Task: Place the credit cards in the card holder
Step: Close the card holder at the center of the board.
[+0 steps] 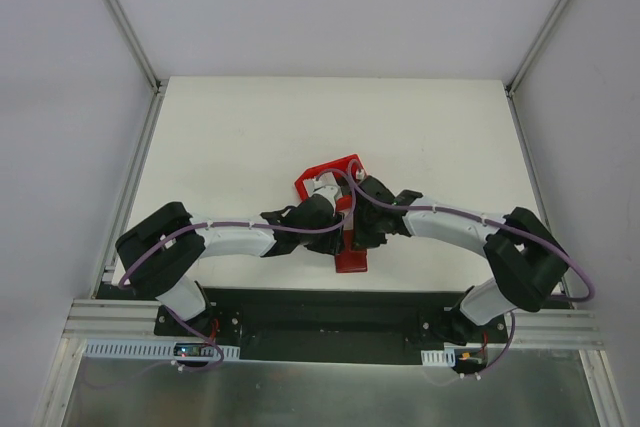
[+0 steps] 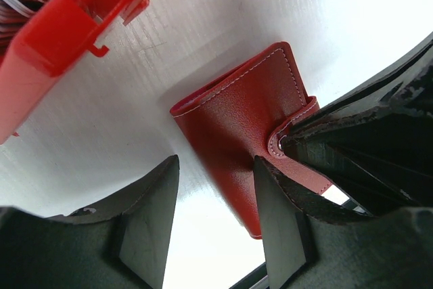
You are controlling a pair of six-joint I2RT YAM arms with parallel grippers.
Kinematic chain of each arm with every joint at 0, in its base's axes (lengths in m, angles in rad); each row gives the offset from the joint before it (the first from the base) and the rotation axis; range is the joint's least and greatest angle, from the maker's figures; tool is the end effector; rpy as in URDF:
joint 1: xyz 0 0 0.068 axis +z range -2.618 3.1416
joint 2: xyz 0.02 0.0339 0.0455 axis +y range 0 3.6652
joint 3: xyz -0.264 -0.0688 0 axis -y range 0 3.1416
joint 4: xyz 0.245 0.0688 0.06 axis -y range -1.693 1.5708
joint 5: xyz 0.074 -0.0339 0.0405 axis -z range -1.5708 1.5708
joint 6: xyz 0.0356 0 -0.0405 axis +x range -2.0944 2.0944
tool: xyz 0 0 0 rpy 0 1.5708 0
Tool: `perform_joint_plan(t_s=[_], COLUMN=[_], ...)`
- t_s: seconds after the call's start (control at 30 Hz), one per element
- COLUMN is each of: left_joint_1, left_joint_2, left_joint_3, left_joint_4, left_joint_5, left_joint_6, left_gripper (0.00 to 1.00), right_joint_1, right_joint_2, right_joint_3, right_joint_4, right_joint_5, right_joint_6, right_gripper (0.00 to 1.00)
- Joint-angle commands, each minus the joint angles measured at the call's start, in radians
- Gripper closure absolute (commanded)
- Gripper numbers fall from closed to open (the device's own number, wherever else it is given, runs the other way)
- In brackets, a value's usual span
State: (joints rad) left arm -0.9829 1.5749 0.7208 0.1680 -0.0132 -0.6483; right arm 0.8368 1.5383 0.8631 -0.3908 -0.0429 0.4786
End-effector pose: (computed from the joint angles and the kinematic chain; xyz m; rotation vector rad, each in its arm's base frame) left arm 0.1735 -0.2594 0.1628 0.3925 2.3693 -0.8174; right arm 0.1952 0.2187 0.1752 -0.5009 2.6820 0.4765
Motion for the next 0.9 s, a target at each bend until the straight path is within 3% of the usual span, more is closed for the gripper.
perform_joint_plan(t_s=[0.0, 0.27, 0.87], left_joint_1=[-0.011, -0.01, -0.008], left_joint_2=[-0.026, -0.007, -0.015], left_joint_3=[-0.014, -0.004, -0.009], left_joint_4=[-0.032, -0.033, -0.035], left_joint_5=[-0.027, -0.014, -0.033], left_joint_6=[-0.007, -0.01, -0.011], left_gripper=[0.52, 0.52, 0.53], right_joint_1=[0.005, -0.001, 0.031], right_joint_2=[0.051, -0.056, 0.083], right_joint_3=[-0.087, -0.118, -0.078], right_joint_4=[0.049, 0.075, -0.076], right_joint_5=[0.054, 0.106, 0.201], right_joint_6=[-0.006, 0.003, 0.005], right_gripper=[0.88, 0.79, 0.85])
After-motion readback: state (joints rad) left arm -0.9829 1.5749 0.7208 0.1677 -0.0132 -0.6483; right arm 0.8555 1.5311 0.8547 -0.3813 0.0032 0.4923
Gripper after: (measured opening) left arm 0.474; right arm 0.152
